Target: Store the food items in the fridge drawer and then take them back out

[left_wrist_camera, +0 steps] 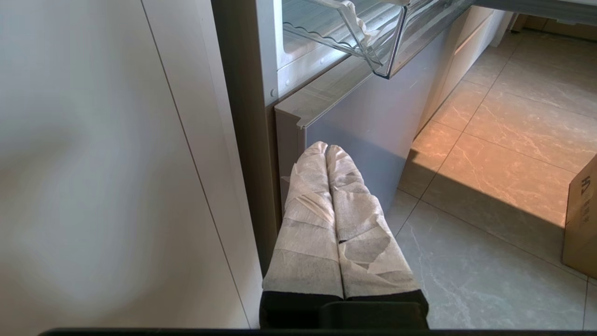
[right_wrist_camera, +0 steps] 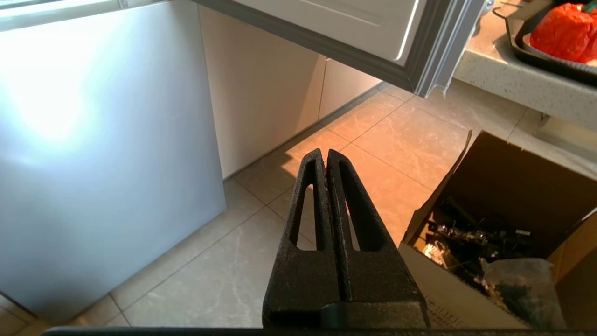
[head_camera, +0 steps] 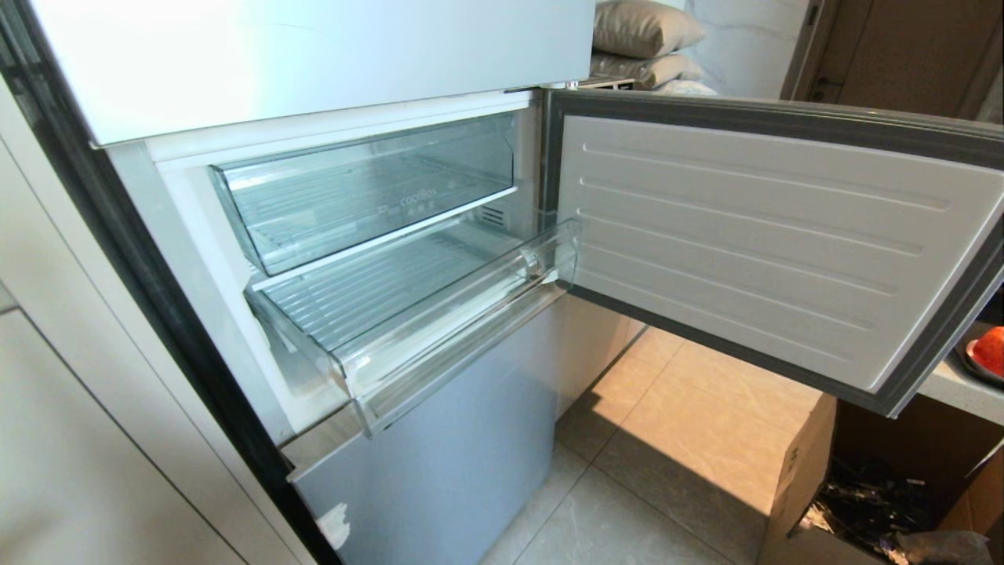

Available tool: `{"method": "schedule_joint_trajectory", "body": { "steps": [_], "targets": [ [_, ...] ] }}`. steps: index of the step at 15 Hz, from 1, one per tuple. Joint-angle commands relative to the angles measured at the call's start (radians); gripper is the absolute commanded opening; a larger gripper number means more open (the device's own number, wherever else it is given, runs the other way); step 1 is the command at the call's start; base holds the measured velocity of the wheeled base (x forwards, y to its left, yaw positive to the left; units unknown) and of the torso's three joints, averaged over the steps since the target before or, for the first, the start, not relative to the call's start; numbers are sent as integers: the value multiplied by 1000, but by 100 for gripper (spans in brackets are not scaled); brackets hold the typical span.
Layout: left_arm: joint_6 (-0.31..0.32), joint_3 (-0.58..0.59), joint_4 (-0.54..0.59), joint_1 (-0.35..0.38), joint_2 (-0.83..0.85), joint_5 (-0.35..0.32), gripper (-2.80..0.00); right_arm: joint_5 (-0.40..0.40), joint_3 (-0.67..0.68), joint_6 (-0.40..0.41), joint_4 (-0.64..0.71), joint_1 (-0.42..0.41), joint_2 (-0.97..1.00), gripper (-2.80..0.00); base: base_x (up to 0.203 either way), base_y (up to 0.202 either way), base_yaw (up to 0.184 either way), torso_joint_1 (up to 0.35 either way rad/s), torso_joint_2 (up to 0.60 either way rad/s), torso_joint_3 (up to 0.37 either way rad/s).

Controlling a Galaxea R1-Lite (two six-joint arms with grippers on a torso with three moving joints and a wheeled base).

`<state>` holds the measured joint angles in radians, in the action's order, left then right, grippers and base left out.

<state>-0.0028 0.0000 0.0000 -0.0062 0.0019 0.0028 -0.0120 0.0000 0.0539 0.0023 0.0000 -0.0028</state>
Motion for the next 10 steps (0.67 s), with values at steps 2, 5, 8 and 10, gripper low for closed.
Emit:
{"method": "schedule_joint_trajectory", "body": {
  "steps": [2, 5, 8, 10],
  "targets": [
    [0, 0, 0, 0, 1, 0, -280, 4, 0, -27, -1, 0, 3, -280, 0, 0, 0, 0, 0, 0],
    [0, 0, 0, 0, 1, 0, -280, 10, 0, -43, -2, 0, 3, -280, 0, 0, 0, 0, 0, 0],
    [18, 0, 3, 0, 2, 1, -280, 10, 0, -43, -2, 0, 3, -280, 0, 0, 0, 0, 0, 0],
    [109, -4, -1, 0, 1, -7, -280, 10, 0, -42, -2, 0, 3, -280, 0, 0, 0, 0, 0, 0]
  ]
}}
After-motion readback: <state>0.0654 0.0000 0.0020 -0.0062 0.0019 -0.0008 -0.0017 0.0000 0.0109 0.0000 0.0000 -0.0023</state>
